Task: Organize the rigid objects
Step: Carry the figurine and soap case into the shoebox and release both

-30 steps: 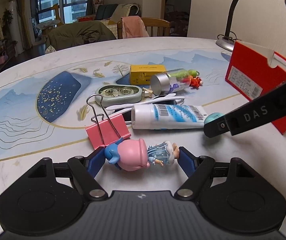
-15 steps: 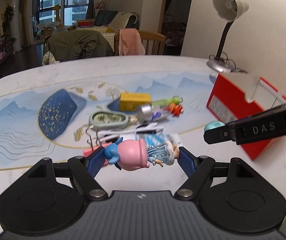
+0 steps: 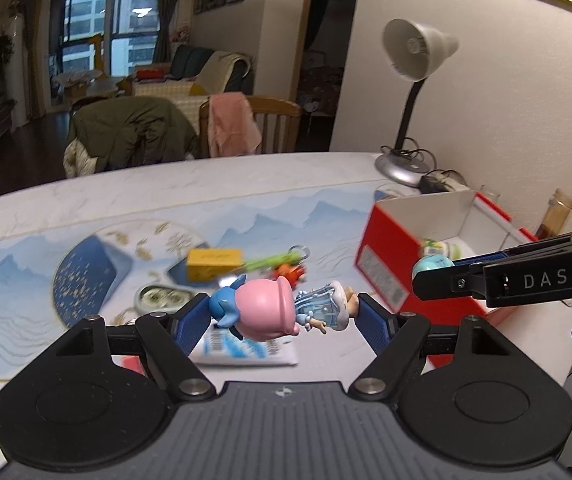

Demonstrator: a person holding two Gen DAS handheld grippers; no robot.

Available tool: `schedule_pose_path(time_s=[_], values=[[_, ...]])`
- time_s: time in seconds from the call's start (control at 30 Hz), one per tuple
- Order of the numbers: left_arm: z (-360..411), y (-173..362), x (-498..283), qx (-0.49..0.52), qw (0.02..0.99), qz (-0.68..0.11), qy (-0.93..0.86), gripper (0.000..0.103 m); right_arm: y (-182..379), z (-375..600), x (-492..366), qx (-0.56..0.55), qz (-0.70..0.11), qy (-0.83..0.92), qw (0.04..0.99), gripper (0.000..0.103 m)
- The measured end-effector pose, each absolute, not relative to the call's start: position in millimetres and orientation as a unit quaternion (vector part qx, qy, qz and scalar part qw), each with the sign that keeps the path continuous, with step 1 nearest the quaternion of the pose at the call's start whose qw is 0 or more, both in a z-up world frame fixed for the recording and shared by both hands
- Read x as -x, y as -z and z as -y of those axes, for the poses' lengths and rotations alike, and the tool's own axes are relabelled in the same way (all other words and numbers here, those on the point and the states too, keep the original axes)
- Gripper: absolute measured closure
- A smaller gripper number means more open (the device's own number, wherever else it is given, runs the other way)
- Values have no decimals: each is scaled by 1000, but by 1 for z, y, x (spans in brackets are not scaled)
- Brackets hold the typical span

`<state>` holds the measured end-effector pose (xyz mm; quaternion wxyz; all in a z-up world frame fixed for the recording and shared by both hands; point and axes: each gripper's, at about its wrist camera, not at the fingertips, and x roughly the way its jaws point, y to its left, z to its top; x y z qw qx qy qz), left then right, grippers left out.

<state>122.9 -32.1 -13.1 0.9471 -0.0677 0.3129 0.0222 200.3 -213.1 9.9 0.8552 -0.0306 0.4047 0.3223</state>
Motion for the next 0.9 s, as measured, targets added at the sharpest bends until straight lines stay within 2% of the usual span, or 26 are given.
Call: schedule_pose_path(time_s=[0.9], values=[[207,12,-222,-15,938,-342,50,24,4,375,-265,-22,-399,-276,874,65]])
